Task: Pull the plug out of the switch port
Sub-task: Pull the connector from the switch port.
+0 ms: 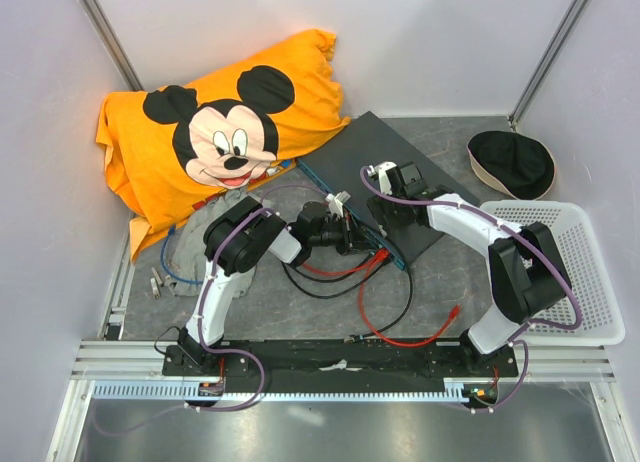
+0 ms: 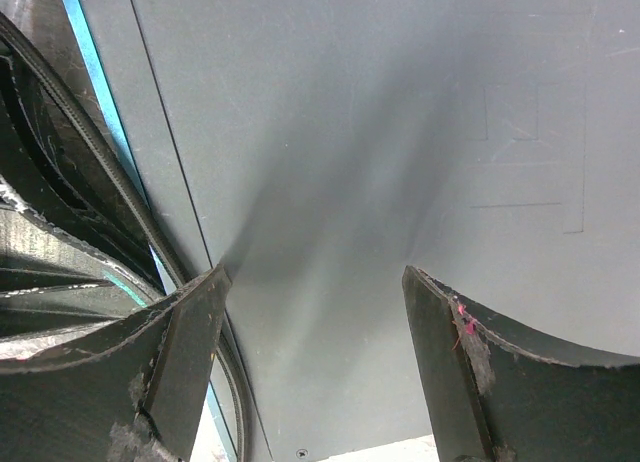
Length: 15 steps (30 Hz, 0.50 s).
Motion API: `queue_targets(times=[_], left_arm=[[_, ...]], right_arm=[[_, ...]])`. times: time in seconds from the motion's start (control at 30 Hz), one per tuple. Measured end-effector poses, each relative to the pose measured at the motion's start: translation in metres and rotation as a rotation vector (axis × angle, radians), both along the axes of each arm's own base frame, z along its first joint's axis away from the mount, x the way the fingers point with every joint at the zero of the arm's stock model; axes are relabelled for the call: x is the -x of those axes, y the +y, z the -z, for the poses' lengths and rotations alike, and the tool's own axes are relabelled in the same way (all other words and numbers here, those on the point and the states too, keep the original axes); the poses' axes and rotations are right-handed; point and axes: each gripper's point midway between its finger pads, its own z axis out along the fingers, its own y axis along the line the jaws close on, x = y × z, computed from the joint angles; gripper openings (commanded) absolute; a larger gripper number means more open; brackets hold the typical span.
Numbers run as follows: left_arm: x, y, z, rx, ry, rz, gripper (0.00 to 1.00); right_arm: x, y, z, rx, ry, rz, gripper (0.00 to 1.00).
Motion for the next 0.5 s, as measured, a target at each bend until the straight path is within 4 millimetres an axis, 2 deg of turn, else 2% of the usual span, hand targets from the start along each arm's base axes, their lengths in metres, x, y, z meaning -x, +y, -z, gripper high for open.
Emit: queue_targets(times=[0.5], left_arm=[[0.0034, 0.0028, -0.0001, 0.001, 0.089, 0.014, 0.02]], right_arm=[[-0.0033, 0.0016, -0.0001, 0.000, 0.000, -0.001, 0.82]])
